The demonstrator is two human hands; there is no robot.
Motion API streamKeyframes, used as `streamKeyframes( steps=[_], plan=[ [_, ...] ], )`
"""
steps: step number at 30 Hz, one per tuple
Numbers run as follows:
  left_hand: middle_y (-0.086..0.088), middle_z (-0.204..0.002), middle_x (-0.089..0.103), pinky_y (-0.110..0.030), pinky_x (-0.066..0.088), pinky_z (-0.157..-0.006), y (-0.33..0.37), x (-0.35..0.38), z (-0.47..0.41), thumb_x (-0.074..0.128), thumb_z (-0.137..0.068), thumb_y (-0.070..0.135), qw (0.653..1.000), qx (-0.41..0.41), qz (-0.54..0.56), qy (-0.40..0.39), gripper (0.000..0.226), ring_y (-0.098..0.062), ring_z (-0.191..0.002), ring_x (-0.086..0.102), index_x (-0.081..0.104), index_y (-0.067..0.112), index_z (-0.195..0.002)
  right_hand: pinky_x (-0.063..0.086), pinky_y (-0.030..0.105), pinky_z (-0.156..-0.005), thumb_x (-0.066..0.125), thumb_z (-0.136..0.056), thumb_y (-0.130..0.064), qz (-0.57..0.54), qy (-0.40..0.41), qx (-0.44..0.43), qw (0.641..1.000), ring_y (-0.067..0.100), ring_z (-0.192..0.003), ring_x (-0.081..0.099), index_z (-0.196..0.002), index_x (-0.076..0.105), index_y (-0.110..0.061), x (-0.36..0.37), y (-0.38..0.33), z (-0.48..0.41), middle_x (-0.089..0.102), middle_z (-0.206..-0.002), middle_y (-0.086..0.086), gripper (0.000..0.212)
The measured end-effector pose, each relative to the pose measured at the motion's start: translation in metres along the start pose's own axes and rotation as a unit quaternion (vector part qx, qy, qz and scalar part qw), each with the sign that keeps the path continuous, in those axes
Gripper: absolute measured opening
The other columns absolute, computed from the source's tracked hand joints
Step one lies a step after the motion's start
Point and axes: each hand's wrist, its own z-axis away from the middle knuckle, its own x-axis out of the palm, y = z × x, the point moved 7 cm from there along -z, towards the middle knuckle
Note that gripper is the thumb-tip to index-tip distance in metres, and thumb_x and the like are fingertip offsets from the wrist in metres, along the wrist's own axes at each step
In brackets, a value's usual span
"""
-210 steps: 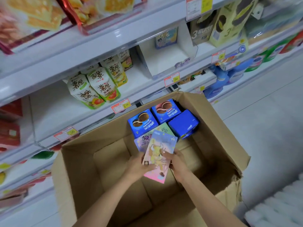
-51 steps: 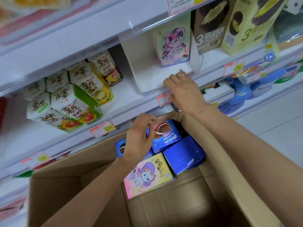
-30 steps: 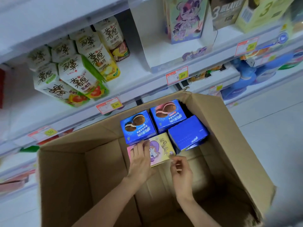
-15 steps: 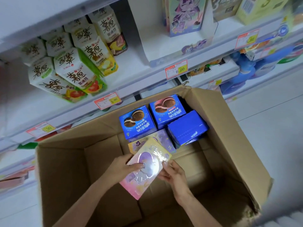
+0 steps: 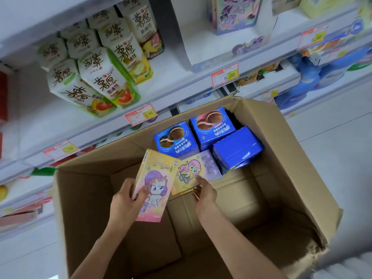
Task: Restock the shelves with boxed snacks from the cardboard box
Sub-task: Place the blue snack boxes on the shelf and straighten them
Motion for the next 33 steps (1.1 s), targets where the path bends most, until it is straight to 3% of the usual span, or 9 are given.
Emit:
streamKeyframes(
  steps=[3,9,14,17,20,22,27,31,33],
  plan=[
    [0.0,-0.08,0.069,-0.036,0.057,-0.057,0.002,-0.008,0.003,0.061,-0.088,0.027,0.999,-0.006,0.044,-0.006,0.014,-0.01,-0.062,0.07,0.048,0.022,-0.087,0.043,0.018,-0.043,0.067,-0.085,-0.011,0.009,-0.008,-0.034,0.999,0.013,-0.062,0.056,-0.101,0.057,-0.006,0.005,-0.003,0.005,0.06,-0.073,0.002,0.02],
    [0.003,-0.076,0.068,-0.014,0.048,-0.046,0.029,-0.024,0.01,0.061,-0.087,0.024,0.993,0.039,0.111,0.016,0.013,-0.006,-0.067,0.069,0.054,0.014,-0.09,0.051,0.03,-0.07,0.068,-0.085,-0.011,0.049,-0.043,-0.107,0.992,0.021,-0.075,0.063,-0.092,0.044,-0.01,-0.007,-0.011,0.029,0.065,-0.089,0.011,0.024],
    [0.013,-0.076,0.069,-0.035,0.054,-0.054,0.079,-0.04,0.016,0.067,-0.078,0.046,0.985,0.096,0.134,0.04,0.034,-0.008,-0.067,0.069,0.051,0.017,-0.087,0.049,0.037,-0.069,0.075,-0.078,-0.021,0.097,-0.056,-0.224,0.968,0.025,-0.072,0.058,-0.085,0.053,0.0,-0.039,-0.04,0.079,0.057,-0.078,0.019,0.031],
    [0.003,-0.073,0.067,-0.047,0.054,-0.058,0.113,-0.051,0.013,0.06,-0.069,0.058,0.979,0.14,0.129,0.077,0.039,-0.016,-0.066,0.068,0.05,0.025,-0.085,0.055,0.037,-0.065,0.07,-0.083,-0.017,0.121,-0.046,-0.313,0.941,0.023,-0.071,0.068,-0.083,0.063,-0.008,-0.047,-0.083,0.117,0.071,-0.076,0.008,0.012],
    [-0.002,-0.078,0.066,-0.047,0.054,-0.058,0.152,-0.058,0.006,0.051,-0.07,0.061,0.969,0.193,0.108,0.109,0.027,-0.025,-0.068,0.065,0.05,0.038,-0.085,0.054,0.04,-0.065,0.071,-0.081,-0.032,0.141,-0.045,-0.392,0.908,0.027,-0.071,0.068,-0.079,0.063,-0.013,-0.044,-0.14,0.145,0.072,-0.075,0.006,0.02],
    [-0.007,-0.073,0.062,-0.04,0.048,-0.056,0.181,-0.06,0.0,0.046,-0.067,0.061,0.965,0.211,0.102,0.121,0.033,-0.026,-0.064,0.059,0.05,0.031,-0.081,0.054,0.044,-0.07,0.067,-0.084,-0.034,0.122,-0.082,-0.409,0.901,0.029,-0.076,0.069,-0.082,0.061,-0.012,-0.034,-0.176,0.156,0.072,-0.081,0.01,0.023],
    [-0.007,-0.082,0.063,-0.036,0.043,-0.063,0.261,-0.056,-0.031,0.041,-0.063,0.058,0.955,0.255,0.066,0.136,0.047,-0.027,-0.073,0.058,0.052,0.019,-0.088,0.041,0.014,-0.043,0.059,-0.09,-0.007,0.114,-0.13,-0.472,0.865,0.0,-0.049,0.058,-0.085,0.051,-0.014,-0.012,-0.256,0.176,0.065,-0.059,-0.007,0.011],
    [-0.003,-0.081,0.048,-0.026,0.024,-0.059,0.325,-0.047,-0.056,0.036,-0.071,0.059,0.92,0.349,-0.011,0.178,0.057,-0.016,-0.073,0.044,0.057,0.015,-0.101,0.036,0.014,-0.042,0.062,-0.086,-0.001,0.139,-0.129,-0.506,0.841,-0.001,-0.045,0.051,-0.09,0.048,-0.013,-0.014,-0.279,0.175,0.063,-0.055,-0.008,0.019],
    [-0.004,-0.088,0.048,-0.026,0.026,-0.063,0.341,-0.039,-0.068,0.044,-0.081,0.052,0.907,0.378,-0.046,0.181,0.049,-0.019,-0.082,0.049,0.058,0.015,-0.111,0.036,0.013,-0.042,0.062,-0.086,0.0,0.134,-0.14,-0.507,0.84,-0.002,-0.046,0.052,-0.098,0.049,-0.009,-0.018,-0.279,0.169,0.064,-0.055,-0.011,0.019]
  ],
)
